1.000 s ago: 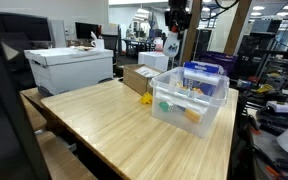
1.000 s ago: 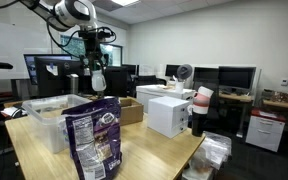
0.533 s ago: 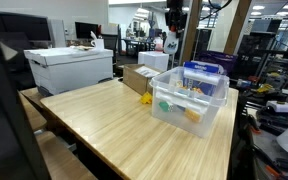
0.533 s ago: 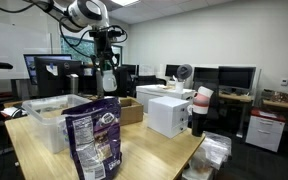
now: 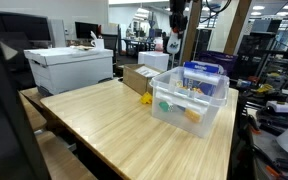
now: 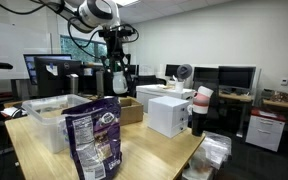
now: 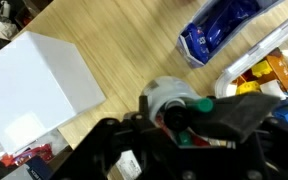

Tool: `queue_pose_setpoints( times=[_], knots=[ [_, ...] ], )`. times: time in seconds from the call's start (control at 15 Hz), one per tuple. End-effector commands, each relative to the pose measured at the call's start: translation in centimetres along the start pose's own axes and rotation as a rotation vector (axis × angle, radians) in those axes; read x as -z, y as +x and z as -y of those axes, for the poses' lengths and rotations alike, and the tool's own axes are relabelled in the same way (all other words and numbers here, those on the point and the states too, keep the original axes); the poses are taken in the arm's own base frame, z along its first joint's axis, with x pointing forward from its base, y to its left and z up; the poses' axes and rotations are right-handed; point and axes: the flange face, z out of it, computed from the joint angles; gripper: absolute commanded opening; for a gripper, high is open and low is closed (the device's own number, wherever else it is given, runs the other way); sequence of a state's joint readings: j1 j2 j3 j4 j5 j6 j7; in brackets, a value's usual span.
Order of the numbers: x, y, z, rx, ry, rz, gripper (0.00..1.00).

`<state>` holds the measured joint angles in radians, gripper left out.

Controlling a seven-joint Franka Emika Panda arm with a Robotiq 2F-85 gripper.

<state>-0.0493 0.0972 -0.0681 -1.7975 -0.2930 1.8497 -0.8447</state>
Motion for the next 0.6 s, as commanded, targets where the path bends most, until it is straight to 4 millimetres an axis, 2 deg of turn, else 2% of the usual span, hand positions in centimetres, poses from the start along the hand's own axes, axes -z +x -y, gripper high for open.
queue_pose_setpoints(
  times=[0.0, 0.27, 0.53],
  knots=[
    [-1.0, -1.1, -1.1, -0.053, 0.018, -0.015, 0.34],
    [-3.3, -1.2, -1.6, -0.063, 0.05, -0.003, 0.34],
    [-6.5, 0.3, -0.8, -0.036, 0.086, 0.032, 0.34]
  ],
)
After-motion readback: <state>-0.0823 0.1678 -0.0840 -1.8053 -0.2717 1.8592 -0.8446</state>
